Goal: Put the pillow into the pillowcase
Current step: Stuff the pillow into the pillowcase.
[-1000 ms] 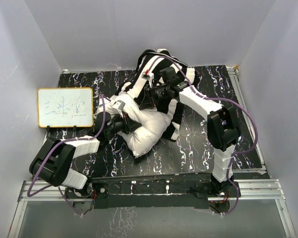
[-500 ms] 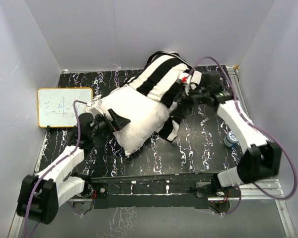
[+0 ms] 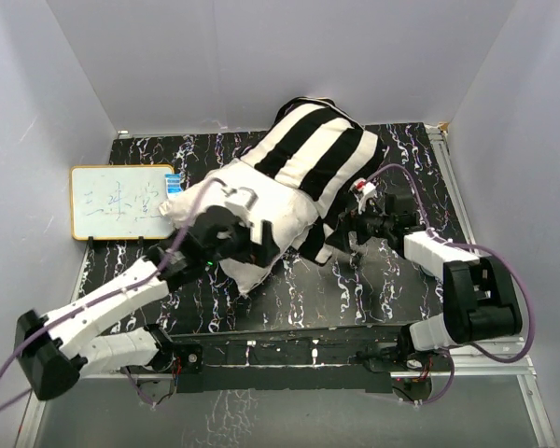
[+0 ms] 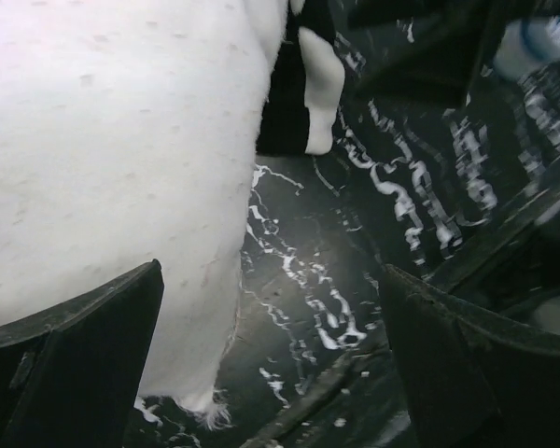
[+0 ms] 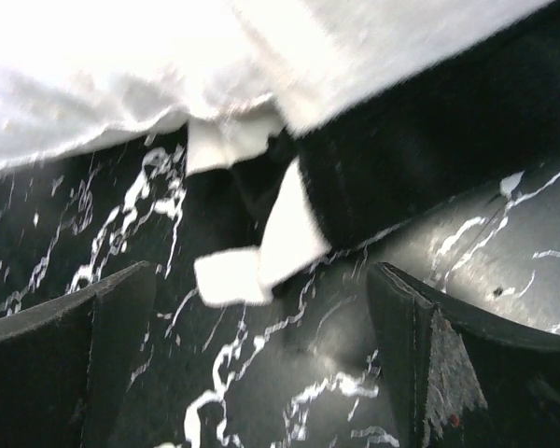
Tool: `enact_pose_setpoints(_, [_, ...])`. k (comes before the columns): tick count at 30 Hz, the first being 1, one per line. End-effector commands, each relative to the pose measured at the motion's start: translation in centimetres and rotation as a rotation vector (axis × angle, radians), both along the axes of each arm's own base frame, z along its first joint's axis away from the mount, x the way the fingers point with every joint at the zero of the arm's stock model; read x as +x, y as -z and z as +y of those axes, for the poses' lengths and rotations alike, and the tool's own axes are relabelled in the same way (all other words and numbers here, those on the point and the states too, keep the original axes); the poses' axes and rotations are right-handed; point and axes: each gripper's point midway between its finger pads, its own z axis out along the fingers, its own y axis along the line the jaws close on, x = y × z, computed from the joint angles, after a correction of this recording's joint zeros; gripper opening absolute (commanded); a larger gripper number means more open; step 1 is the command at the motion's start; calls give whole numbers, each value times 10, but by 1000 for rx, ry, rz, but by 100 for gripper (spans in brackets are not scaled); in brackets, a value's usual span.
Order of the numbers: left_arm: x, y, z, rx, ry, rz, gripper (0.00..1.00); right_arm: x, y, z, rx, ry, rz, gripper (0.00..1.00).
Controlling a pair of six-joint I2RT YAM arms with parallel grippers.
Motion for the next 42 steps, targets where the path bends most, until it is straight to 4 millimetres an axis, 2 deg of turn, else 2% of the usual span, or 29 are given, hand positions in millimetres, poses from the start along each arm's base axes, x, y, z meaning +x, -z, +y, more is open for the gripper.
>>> enact_pose_setpoints(1, [4, 14, -16, 391, 86, -322, 98, 60, -33, 4, 105, 185, -144, 99])
enact_pose_setpoints(4, [22, 23, -39, 568, 164, -556, 98, 71, -28, 12, 175, 212, -103, 99])
enact_pose_setpoints(7, [55, 33, -50, 753, 180, -737, 98, 78, -13, 17, 191, 243, -51, 100])
enact_pose_setpoints(10, [93, 54, -55, 929, 172, -799, 98, 83, 3, 18, 205, 265, 2, 95])
enact_pose_setpoints(11, [105, 58, -55, 975, 156, -818, 98, 83, 5, 19, 214, 258, 14, 91])
enact_pose_setpoints(12, [116, 69, -56, 1016, 150, -826, 98, 82, 6, 22, 225, 247, 22, 80])
enact_pose_setpoints(13, [126, 71, -54, 1045, 130, -839, 98, 81, 6, 24, 235, 233, 25, 67])
enact_pose_setpoints(14, [136, 74, -50, 1063, 101, -848, 96, 79, 4, 26, 244, 220, 26, 50])
enact_pose_setpoints(16, [156, 74, -43, 1072, 32, -862, 77, 74, 1, 31, 255, 178, 34, 23])
enact_pose_setpoints(17, [165, 75, -39, 1068, 5, -860, 61, 71, -3, 34, 264, 146, 53, 13])
enact_pose_setpoints(19, [183, 78, -33, 1027, -52, -840, 18, 57, -16, 45, 297, 45, 86, 8])
enact_pose_setpoints(20, [193, 76, -34, 978, -74, -814, 3, 47, -25, 54, 316, -22, 93, 8])
enact_pose_setpoints(21, [200, 75, -40, 898, -67, -780, 0, 34, -33, 63, 327, -94, 98, 8])
enact_pose_setpoints(23, [211, 58, -53, 722, -88, -716, 0, 4, -50, 84, 331, -262, 85, 8])
enact_pose_setpoints(26, [218, 16, -74, 465, -116, -679, 0, -46, -72, 116, 331, -493, 63, 8])
enact_pose_setpoints(28, [221, -7, -86, 309, -144, -629, 0, -70, -92, 131, 355, -602, 37, 8])
enact_pose_setpoints(30, [222, -18, -94, 182, -158, -574, 0, -83, -115, 136, 397, -701, 40, 8])
enact_pose_setpoints(33, [222, -17, -96, 50, -200, -478, 0, -80, -138, 140, 413, -763, 39, 8])
enact_pose_setpoints(35, [226, -6, -92, 5, -245, -421, 0, -78, -131, 140, 410, -759, 81, 8])
enact_pose_setpoints(38, [224, 0, -98, -161, -213, -347, 0, -63, -97, 137, 386, -646, 203, 8])
enact_pose_setpoints(40, [208, -7, -115, -286, -93, -351, 0, -41, -74, 120, 384, -538, 271, 8])
enact_pose_setpoints(42, [171, -23, -143, -421, 159, -362, 0, -18, -56, 101, 360, -438, 293, 8])
